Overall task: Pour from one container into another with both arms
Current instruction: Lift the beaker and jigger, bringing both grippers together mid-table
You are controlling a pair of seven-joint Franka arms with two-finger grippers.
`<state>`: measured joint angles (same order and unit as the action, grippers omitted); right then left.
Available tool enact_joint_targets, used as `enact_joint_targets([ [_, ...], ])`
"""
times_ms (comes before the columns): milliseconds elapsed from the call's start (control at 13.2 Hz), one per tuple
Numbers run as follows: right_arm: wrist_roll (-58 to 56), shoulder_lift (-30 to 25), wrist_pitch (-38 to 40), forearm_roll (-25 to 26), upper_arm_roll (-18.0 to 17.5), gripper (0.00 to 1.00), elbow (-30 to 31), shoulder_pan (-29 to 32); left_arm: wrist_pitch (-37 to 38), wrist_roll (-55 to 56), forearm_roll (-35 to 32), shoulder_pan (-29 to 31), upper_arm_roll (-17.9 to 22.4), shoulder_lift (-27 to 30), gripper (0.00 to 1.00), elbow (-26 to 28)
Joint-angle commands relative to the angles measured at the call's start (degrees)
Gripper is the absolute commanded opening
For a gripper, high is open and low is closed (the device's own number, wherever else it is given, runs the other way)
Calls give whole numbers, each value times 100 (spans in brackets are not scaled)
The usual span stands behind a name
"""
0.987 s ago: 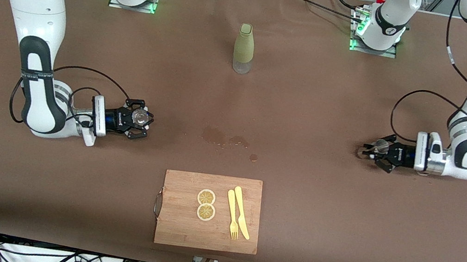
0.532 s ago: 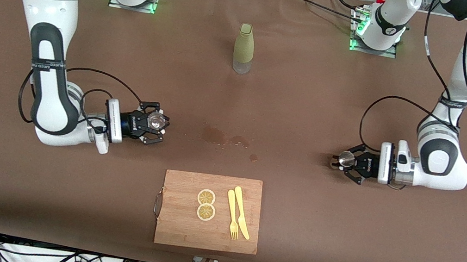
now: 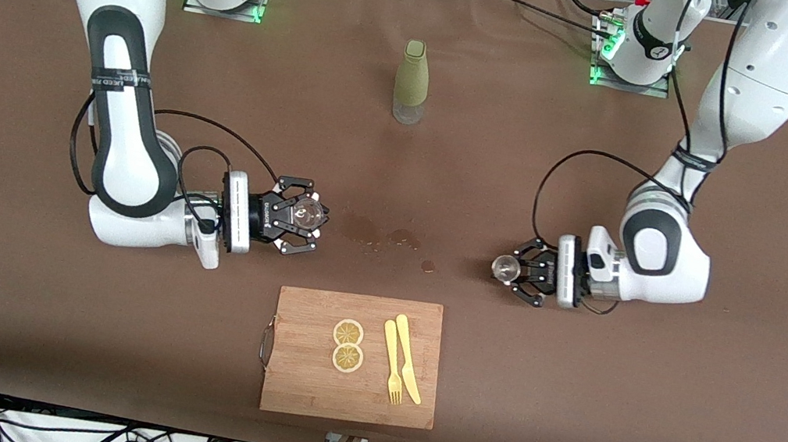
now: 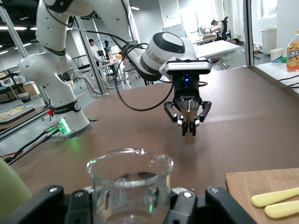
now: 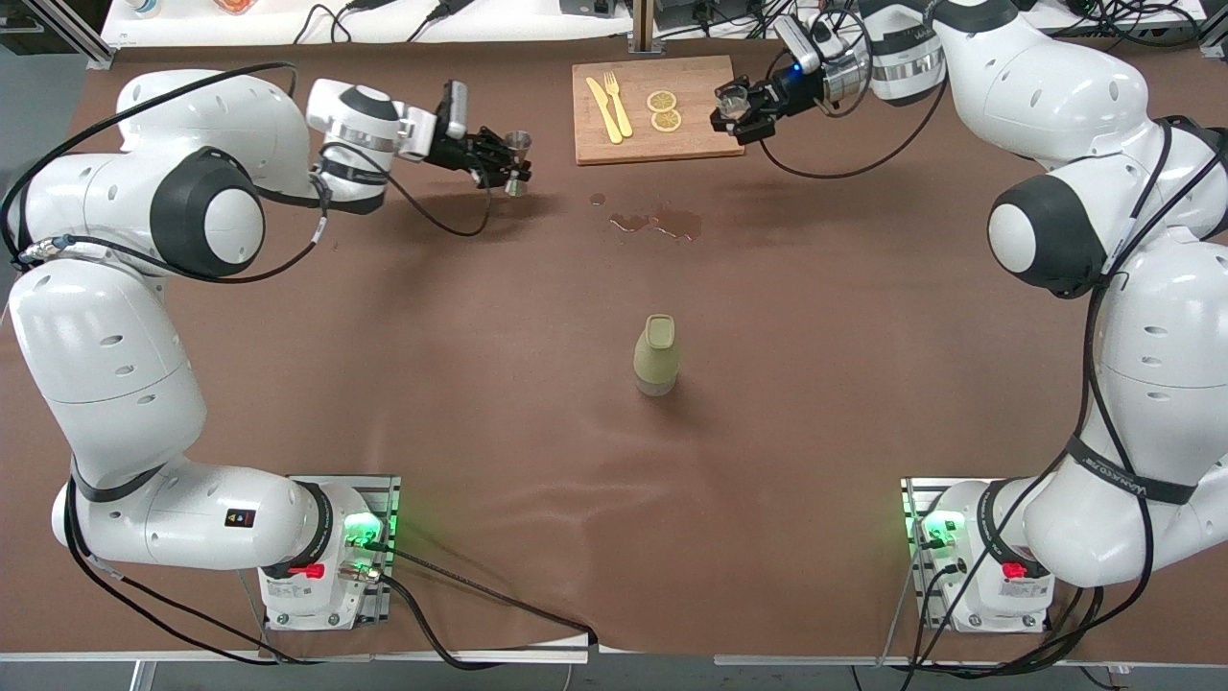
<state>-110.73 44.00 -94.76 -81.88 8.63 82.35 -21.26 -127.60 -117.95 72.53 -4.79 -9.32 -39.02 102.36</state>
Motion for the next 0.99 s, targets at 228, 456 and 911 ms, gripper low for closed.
enact_joint_targets([
  [228, 955, -41, -508, -56, 51, 0, -386, -431, -1168, 1088, 253, -671, -263, 115, 0, -233],
  [456, 1343, -190, -665, 84, 86, 0, -448, -563, -1714, 1747, 244, -1058, -316, 97, 0, -295],
  [911, 1651, -357, -816, 497, 104, 0, -518, -775, -1892, 1777, 288, -1147, -334, 18, 0, -428],
])
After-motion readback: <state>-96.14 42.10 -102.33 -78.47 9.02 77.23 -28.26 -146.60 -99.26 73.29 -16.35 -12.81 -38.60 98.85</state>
